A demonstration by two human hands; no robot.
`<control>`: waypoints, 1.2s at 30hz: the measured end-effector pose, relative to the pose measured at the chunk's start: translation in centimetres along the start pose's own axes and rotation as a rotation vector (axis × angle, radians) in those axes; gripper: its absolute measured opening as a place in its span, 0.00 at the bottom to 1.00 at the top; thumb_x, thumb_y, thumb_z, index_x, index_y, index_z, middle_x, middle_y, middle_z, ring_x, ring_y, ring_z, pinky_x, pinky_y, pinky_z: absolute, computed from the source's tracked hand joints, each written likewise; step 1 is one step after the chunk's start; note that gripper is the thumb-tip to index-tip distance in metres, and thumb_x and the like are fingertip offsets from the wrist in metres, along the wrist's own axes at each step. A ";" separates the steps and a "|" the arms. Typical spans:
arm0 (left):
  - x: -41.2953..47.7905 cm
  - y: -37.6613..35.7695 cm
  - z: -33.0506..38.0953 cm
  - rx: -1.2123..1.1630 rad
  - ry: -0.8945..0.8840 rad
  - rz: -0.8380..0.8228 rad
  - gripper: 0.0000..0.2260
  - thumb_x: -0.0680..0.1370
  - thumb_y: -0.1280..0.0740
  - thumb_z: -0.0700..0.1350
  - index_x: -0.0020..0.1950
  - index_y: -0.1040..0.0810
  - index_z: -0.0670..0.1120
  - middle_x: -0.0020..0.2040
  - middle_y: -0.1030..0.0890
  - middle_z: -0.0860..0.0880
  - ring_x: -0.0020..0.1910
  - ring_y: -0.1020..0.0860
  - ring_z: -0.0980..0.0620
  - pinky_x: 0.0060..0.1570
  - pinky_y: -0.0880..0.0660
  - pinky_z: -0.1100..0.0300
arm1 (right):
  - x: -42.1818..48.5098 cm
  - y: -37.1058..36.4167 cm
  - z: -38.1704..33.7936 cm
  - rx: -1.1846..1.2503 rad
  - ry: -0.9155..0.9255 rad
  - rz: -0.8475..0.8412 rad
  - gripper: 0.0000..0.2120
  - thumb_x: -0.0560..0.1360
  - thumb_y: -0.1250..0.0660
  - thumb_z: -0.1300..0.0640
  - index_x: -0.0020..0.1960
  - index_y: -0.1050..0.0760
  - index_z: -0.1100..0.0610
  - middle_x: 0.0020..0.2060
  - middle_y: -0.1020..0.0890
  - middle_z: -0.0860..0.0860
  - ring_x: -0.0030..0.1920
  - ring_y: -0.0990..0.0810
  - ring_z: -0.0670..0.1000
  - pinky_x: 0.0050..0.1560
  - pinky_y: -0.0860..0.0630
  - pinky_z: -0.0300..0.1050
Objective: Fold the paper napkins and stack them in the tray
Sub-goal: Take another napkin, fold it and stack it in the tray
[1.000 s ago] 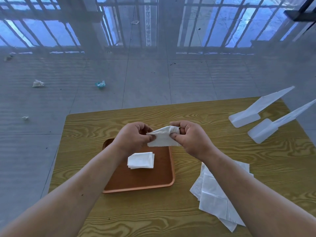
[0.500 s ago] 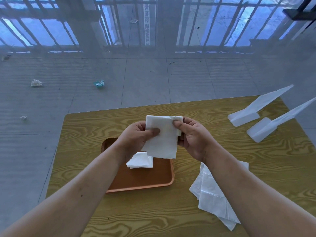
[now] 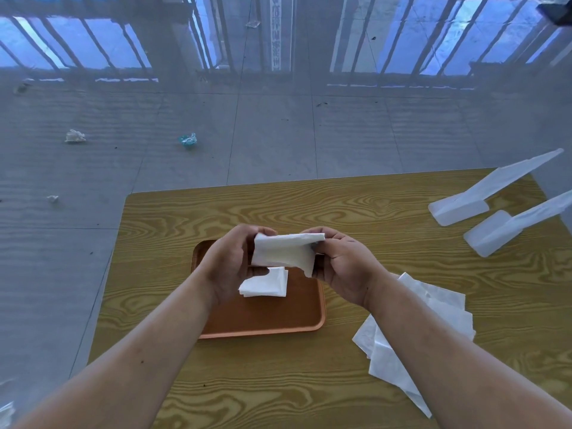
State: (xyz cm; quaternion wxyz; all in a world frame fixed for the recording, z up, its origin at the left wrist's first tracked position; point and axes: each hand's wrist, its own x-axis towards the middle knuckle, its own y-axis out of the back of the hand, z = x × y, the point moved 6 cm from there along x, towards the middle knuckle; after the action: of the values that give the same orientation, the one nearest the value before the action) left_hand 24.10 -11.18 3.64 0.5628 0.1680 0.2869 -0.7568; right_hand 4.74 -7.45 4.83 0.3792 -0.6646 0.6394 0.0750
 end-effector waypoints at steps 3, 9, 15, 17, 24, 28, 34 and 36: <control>0.2 0.9 -1.2 0.007 0.054 -0.015 0.26 0.73 0.34 0.68 0.51 0.14 0.47 0.51 0.14 0.45 0.46 0.16 0.49 0.44 0.22 0.52 | 0.3 -1.0 0.7 -0.016 -0.015 -0.046 0.19 0.83 0.46 0.59 0.54 0.17 0.61 0.50 0.16 0.59 0.45 0.18 0.56 0.43 0.20 0.50; 0.5 3.9 -3.5 0.220 -0.058 0.175 0.18 0.68 0.23 0.42 0.57 0.18 0.51 0.49 0.13 0.44 0.42 0.14 0.48 0.43 0.17 0.52 | 3.1 -1.5 4.1 -0.329 -0.048 0.074 0.21 0.77 0.35 0.71 0.66 0.25 0.54 0.50 0.19 0.58 0.47 0.17 0.54 0.50 0.17 0.53; 1.5 7.0 -7.5 0.690 -0.094 0.316 0.15 0.71 0.23 0.50 0.53 0.23 0.62 0.42 0.13 0.54 0.39 0.16 0.55 0.41 0.19 0.55 | 6.2 -0.3 8.0 -0.774 0.045 0.284 0.20 0.74 0.32 0.61 0.63 0.26 0.47 0.48 0.17 0.54 0.43 0.16 0.54 0.38 0.20 0.44; 2.2 7.5 -8.2 0.805 -0.110 0.345 0.14 0.72 0.25 0.53 0.53 0.26 0.64 0.41 0.16 0.56 0.37 0.18 0.58 0.37 0.23 0.58 | 6.9 -0.3 9.1 -0.865 0.106 0.298 0.19 0.75 0.33 0.58 0.64 0.27 0.46 0.48 0.19 0.49 0.43 0.18 0.48 0.38 0.25 0.38; 1.2 6.1 -8.1 1.113 -0.317 0.411 0.24 0.76 0.28 0.53 0.71 0.27 0.50 0.66 0.25 0.51 0.63 0.27 0.49 0.59 0.29 0.56 | 4.8 -1.5 9.2 -1.361 0.500 0.365 0.23 0.75 0.30 0.60 0.69 0.26 0.56 0.60 0.22 0.53 0.62 0.25 0.55 0.68 0.29 0.50; -0.2 3.7 -8.2 1.405 -0.506 0.232 0.18 0.79 0.29 0.50 0.68 0.20 0.47 0.70 0.21 0.46 0.70 0.25 0.43 0.69 0.27 0.46 | 3.5 -2.8 10.4 -1.574 0.635 0.130 0.20 0.76 0.37 0.58 0.68 0.22 0.58 0.63 0.19 0.56 0.65 0.23 0.59 0.69 0.26 0.56; 0.4 3.2 -10.1 1.601 -0.314 0.068 0.20 0.81 0.34 0.55 0.72 0.21 0.50 0.74 0.24 0.50 0.73 0.27 0.47 0.71 0.29 0.50 | 4.6 -1.6 13.0 -1.696 0.384 -0.029 0.21 0.82 0.40 0.55 0.73 0.25 0.55 0.76 0.26 0.55 0.78 0.34 0.57 0.78 0.36 0.55; 0.4 2.8 -9.7 1.637 -0.325 0.106 0.18 0.79 0.30 0.54 0.67 0.18 0.49 0.70 0.19 0.49 0.69 0.23 0.45 0.66 0.25 0.47 | 4.4 -1.3 12.7 -1.673 0.396 -0.034 0.22 0.82 0.41 0.55 0.76 0.28 0.53 0.78 0.28 0.53 0.80 0.36 0.56 0.80 0.39 0.55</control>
State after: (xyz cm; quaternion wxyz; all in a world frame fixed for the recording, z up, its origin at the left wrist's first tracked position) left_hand 25.94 -6.02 -4.85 0.3321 0.4258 -0.4462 -0.7136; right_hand 11.55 -3.40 -6.11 -0.3527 -0.7360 0.4182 0.3987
